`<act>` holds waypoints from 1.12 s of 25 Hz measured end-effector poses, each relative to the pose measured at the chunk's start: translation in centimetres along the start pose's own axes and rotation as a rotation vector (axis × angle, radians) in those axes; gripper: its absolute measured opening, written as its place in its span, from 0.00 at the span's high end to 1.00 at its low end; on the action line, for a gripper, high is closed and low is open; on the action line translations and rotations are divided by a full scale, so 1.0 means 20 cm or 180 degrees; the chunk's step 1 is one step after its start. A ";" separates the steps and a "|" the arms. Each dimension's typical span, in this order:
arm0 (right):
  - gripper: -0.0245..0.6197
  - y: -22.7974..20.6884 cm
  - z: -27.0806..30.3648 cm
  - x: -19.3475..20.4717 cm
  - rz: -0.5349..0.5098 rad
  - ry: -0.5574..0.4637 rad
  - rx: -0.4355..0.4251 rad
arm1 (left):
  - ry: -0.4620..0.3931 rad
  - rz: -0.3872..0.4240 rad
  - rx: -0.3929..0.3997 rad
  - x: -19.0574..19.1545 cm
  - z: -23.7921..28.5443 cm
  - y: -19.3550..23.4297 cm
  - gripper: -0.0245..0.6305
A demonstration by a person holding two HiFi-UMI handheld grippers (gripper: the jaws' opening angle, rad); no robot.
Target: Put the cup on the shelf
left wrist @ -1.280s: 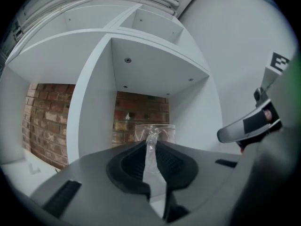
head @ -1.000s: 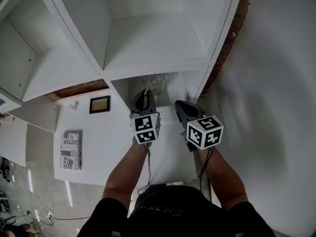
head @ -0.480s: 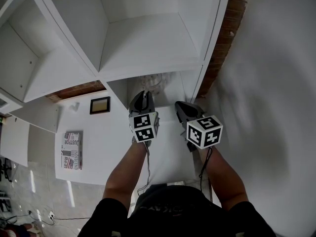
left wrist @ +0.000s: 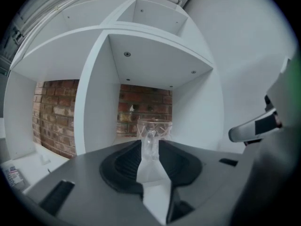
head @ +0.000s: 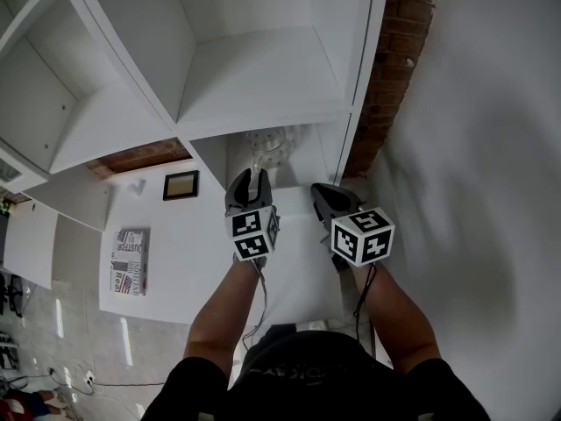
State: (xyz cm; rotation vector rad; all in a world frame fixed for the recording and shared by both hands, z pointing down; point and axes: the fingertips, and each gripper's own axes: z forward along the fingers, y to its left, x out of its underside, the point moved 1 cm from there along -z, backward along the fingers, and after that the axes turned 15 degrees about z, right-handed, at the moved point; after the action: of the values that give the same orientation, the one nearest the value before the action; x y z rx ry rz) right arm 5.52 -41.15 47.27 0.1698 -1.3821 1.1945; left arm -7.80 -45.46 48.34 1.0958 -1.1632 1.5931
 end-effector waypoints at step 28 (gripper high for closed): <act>0.96 0.60 -0.48 0.40 -0.0524 0.0093 -0.0326 | 0.0026 -0.0111 0.0146 0.01 -1.26 -0.06 0.96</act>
State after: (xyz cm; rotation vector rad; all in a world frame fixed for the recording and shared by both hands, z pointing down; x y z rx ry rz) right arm 1.14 -24.64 44.77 0.1893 -1.3730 0.9842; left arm -10.72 -20.69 44.30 1.1323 -1.1013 1.6029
